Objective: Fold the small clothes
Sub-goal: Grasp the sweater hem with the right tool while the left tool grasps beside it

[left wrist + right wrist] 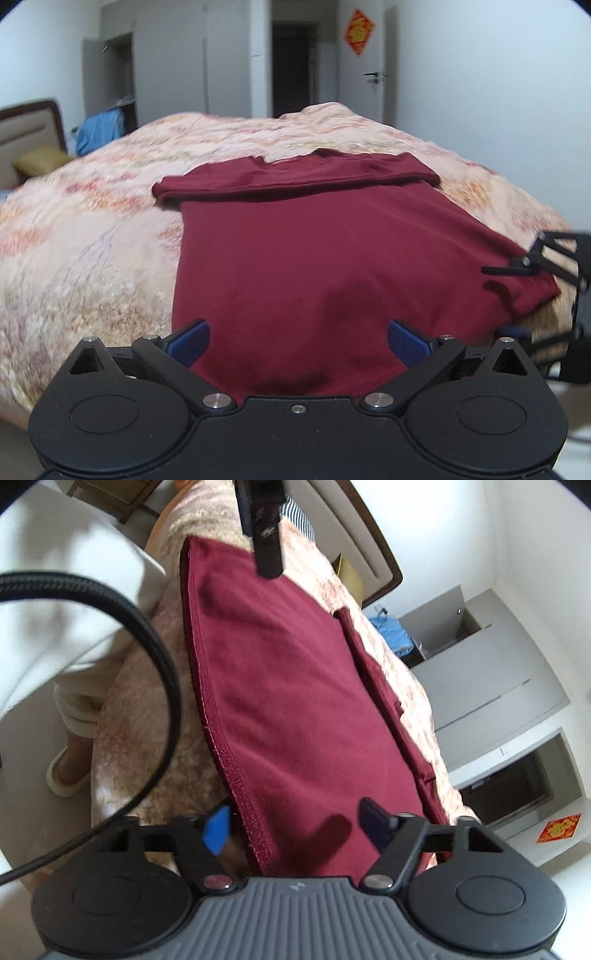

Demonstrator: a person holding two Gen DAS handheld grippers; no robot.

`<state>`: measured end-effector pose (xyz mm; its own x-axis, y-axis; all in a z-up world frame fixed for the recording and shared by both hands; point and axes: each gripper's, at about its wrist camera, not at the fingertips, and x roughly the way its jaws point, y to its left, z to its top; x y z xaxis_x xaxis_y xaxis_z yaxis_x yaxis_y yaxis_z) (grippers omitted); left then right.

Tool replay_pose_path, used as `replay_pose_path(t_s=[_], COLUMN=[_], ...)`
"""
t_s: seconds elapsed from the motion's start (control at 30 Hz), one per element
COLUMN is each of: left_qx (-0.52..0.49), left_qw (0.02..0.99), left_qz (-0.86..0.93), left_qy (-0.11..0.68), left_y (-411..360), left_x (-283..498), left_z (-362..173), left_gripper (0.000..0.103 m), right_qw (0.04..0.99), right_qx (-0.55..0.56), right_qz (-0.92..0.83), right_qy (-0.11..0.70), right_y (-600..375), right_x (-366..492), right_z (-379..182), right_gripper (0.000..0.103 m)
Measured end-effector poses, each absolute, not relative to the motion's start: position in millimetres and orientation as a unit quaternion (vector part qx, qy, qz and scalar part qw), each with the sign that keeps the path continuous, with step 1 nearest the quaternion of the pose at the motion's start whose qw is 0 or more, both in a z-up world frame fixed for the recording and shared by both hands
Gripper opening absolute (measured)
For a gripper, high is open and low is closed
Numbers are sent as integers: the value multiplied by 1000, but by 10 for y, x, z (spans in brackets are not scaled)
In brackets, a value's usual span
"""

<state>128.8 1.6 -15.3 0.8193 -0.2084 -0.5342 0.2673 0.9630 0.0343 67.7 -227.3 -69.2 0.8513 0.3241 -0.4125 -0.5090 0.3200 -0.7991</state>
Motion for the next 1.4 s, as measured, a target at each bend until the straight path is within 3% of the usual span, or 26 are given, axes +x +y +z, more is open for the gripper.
replay_pose_path(t_s=[0.13,0.27,0.53,0.63,0.83,0.9,0.97,1.1,1.3,1.4], left_qx=[98,143,223,252,282,295,301,245,114,82], left_qw=[952,948,932,928,929,927,927,937,948,949], left_qz=[-146,-162,-156,-139,-97,-85,-75,-87,-106,-107], left_qy=[250,234,240,238,221,214,211,232,277,286], left_y=[-78,-241,-591,-645,-520,-447,-356,-99,248,316], left_x=[1151,1074,1179,1237,1282,1298,1323,1444,1741,1871], left_z=[-180,-245,-475,-539,-586,-600,-588,-444,-205,-106], left_gripper=[102,102,102,94,65,47,36,19,12,12], right_qw=[803,822,884,893,901,903,903,901,893,887], right_qx=[-516,-463,-269,-219,-167,-157,-154,-164,-207,-225], right_qz=[291,319,344,349,348,347,347,346,340,339], right_qy=[65,93,165,182,197,200,200,202,209,217], right_y=[-2331,-2360,-2557,-2677,-2851,-2879,-2892,-2857,-2765,-2710], right_x=[646,729,1104,1208,1322,1327,1320,1312,1195,1131], right_z=[-578,-350,319,471,591,584,567,490,258,97], right_gripper=[25,18,14,14,13,13,13,13,15,28])
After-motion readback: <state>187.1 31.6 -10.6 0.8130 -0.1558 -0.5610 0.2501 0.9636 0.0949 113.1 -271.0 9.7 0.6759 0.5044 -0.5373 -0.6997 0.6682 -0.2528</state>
